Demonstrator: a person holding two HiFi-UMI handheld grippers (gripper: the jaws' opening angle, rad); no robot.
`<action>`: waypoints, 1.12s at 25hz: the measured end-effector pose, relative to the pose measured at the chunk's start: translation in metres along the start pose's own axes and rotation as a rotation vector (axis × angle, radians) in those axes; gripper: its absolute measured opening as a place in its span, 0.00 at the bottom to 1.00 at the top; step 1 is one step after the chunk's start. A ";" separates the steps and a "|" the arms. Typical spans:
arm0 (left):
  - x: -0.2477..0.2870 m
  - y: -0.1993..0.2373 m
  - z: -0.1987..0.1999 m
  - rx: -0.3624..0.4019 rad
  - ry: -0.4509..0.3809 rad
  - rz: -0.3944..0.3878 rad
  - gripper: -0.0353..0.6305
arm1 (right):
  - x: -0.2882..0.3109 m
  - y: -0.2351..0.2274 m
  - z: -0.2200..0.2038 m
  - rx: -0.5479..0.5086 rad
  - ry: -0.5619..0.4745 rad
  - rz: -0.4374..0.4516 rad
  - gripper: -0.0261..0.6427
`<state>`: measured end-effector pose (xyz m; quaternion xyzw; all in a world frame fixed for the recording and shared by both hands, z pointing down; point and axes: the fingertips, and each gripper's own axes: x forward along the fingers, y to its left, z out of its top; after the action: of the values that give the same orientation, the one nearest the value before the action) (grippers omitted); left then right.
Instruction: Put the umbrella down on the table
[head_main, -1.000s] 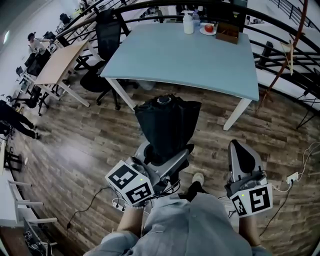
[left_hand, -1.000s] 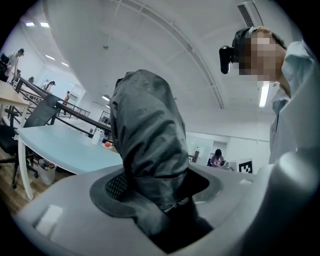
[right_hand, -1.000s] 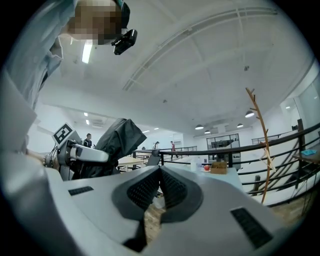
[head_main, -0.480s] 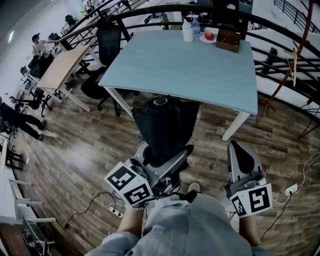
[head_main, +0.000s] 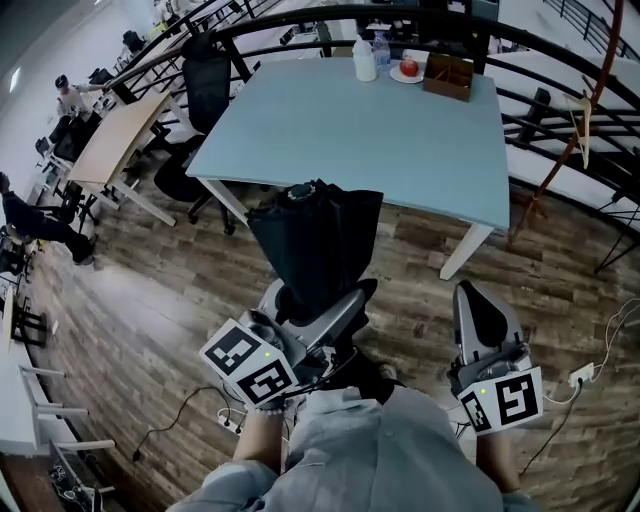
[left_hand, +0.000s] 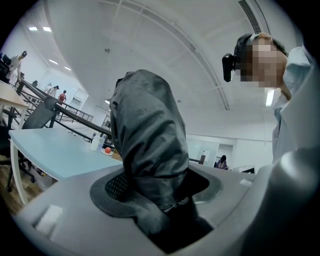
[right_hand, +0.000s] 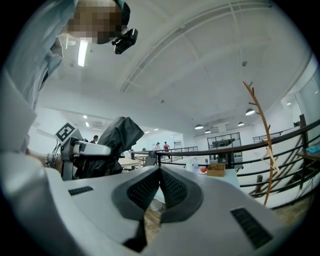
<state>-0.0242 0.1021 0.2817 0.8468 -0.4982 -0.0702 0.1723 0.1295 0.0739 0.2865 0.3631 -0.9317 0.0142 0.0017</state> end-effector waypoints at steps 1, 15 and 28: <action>0.003 0.002 0.001 0.002 0.001 -0.003 0.47 | 0.001 -0.002 0.000 0.000 0.001 -0.006 0.04; 0.037 0.046 0.014 -0.009 0.024 -0.070 0.47 | 0.049 -0.018 0.003 -0.011 0.015 -0.068 0.04; 0.073 0.131 0.045 0.002 0.066 -0.145 0.47 | 0.141 -0.019 0.007 -0.026 0.022 -0.134 0.04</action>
<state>-0.1088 -0.0297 0.2913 0.8827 -0.4299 -0.0539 0.1821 0.0386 -0.0362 0.2818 0.4243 -0.9053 0.0058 0.0177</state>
